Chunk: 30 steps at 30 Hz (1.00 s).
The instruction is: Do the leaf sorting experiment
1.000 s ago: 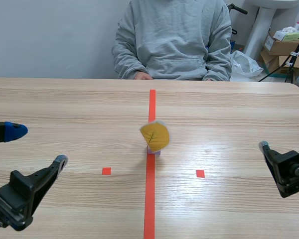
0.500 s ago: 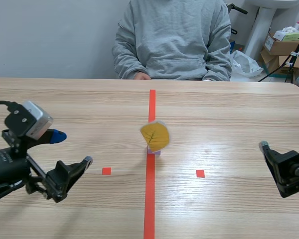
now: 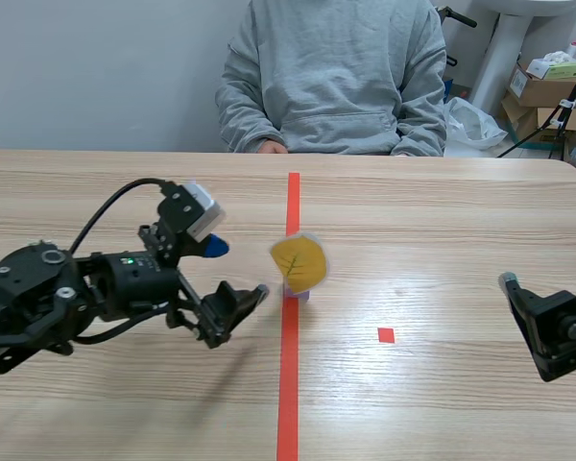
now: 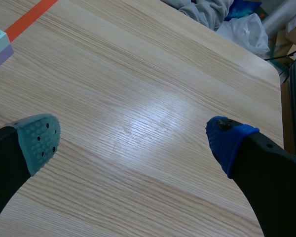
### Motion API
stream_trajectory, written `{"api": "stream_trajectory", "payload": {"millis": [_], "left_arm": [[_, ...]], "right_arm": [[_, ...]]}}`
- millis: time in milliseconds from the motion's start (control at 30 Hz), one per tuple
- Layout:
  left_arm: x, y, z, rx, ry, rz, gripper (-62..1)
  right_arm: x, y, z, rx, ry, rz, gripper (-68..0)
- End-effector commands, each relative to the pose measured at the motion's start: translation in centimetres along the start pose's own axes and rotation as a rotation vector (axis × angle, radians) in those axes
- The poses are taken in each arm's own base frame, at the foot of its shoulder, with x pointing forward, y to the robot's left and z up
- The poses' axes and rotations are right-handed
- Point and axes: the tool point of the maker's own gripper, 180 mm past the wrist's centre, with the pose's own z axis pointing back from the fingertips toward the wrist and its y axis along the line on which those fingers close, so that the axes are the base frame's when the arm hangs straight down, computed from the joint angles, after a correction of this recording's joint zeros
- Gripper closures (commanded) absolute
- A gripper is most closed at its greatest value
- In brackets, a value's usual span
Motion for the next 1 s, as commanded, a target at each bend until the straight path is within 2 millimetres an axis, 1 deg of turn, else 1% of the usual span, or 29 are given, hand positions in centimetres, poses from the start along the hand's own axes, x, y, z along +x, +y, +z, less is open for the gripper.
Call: {"api": "stream_trajectory", "payload": {"millis": [0, 167, 267, 367, 567, 600, 733, 967], "left_arm": [[2.0, -0.5, -0.9, -0.008, -0.057, 0.004, -52.1], [3.0, -2.0, -3.3, -0.036, -0.078, 0.040, -52.1], [3.1, -2.7, -4.3, -0.040, -0.072, 0.038, -52.1], [3.3, -3.3, -4.8, -0.050, -0.079, 0.032, -52.1], [3.0, -3.4, -4.7, -0.051, -0.074, 0.032, -52.0], [3.0, -3.4, -4.7, -0.051, -0.074, 0.032, -51.0], [3.1, -3.4, -4.7, -0.051, -0.081, 0.033, -36.2], [3.3, -3.4, -4.7, -0.051, -0.087, 0.034, -18.9]], "right_arm": [[0.4, -0.4, 0.0, -0.004, -0.014, 0.019, -60.8], [0.4, -0.4, 0.0, -0.004, -0.014, 0.019, -60.8], [0.4, -0.4, 0.0, -0.004, -0.014, 0.018, -60.8], [0.4, -0.4, 0.0, -0.004, -0.014, 0.018, -60.8], [0.4, -0.4, 0.0, -0.004, -0.014, 0.018, -60.8], [0.4, -0.4, 0.0, -0.004, -0.014, 0.018, -60.8], [0.4, -0.4, 0.0, -0.004, -0.014, 0.018, -60.8], [0.4, -0.4, 0.0, -0.004, -0.014, 0.018, -60.8]]}}
